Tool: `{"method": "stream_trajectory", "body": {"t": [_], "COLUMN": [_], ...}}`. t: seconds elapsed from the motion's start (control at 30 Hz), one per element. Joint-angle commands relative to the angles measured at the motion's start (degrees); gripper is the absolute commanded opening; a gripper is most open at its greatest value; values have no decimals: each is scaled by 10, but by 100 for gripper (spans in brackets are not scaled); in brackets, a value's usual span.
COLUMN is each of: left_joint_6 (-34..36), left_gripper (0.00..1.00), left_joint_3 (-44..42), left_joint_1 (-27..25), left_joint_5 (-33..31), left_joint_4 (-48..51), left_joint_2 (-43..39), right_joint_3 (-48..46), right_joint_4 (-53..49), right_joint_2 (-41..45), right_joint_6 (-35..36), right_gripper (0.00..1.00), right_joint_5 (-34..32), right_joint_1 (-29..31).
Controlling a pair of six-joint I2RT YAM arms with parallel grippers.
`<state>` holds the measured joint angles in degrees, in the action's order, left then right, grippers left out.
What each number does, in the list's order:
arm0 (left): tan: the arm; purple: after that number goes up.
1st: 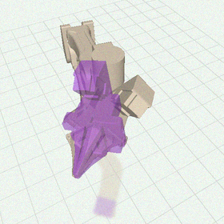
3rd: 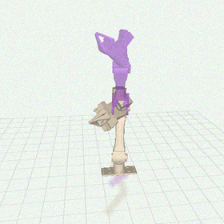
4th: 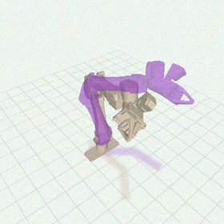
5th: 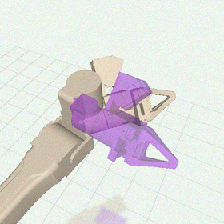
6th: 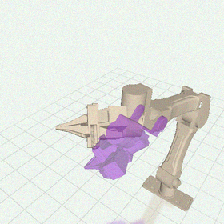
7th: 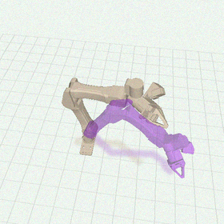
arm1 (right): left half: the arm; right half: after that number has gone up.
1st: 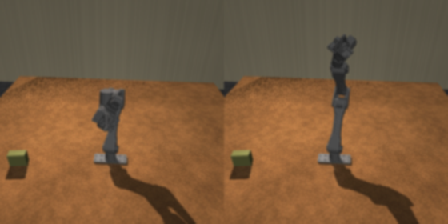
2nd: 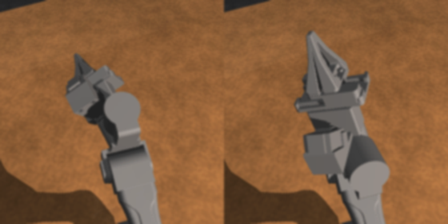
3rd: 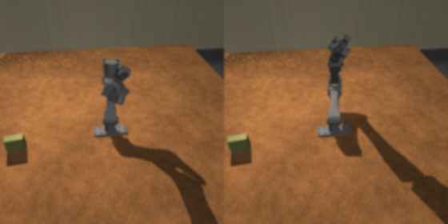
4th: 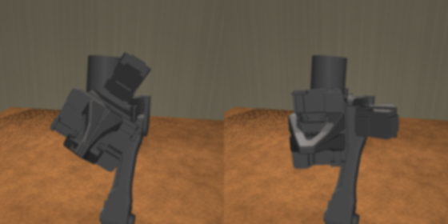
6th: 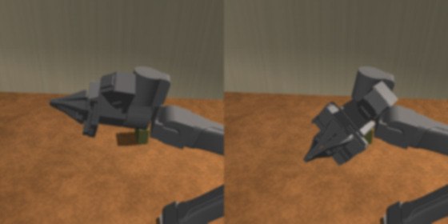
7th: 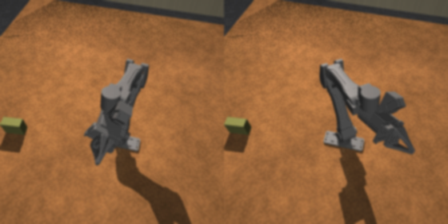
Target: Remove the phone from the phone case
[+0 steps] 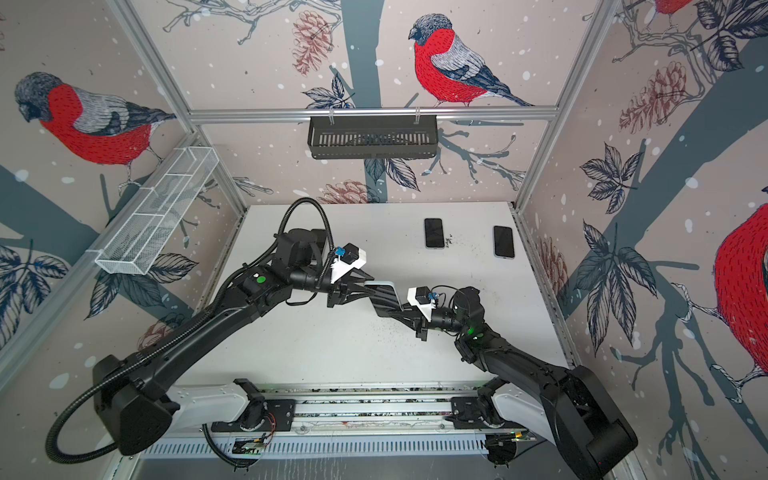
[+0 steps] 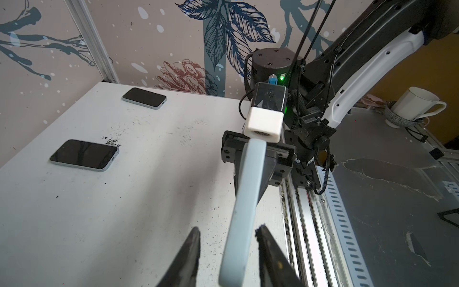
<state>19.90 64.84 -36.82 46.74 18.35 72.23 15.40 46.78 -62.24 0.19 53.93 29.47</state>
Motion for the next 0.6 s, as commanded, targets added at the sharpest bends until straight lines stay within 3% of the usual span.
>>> {"method": "stream_trajectory", "body": {"t": [0.0, 0.23, 0.37, 0.43, 0.57], "left_joint_6": [20, 37, 43, 41, 5], "left_gripper": [37, 4, 0, 0, 0], "left_joint_3": [12, 30, 37, 34, 22], "left_joint_1": [1, 1, 1, 1, 1], "left_joint_5": [26, 49, 54, 54, 29], "left_joint_4": [6, 26, 44, 46, 23], "left_joint_2": [9, 28, 38, 37, 27], "right_joint_3": [2, 2, 2, 3, 6], "right_joint_4": [34, 33, 31, 30, 29], "right_joint_2": [-1, -4, -3, -2, 12], "right_joint_6": [8, 10, 9, 5, -19], "right_gripper": [1, 1, 2, 13, 48], "right_joint_5": [5, 6, -2, -13, -52], "right_joint_1": [1, 0, -1, 0, 0]}}
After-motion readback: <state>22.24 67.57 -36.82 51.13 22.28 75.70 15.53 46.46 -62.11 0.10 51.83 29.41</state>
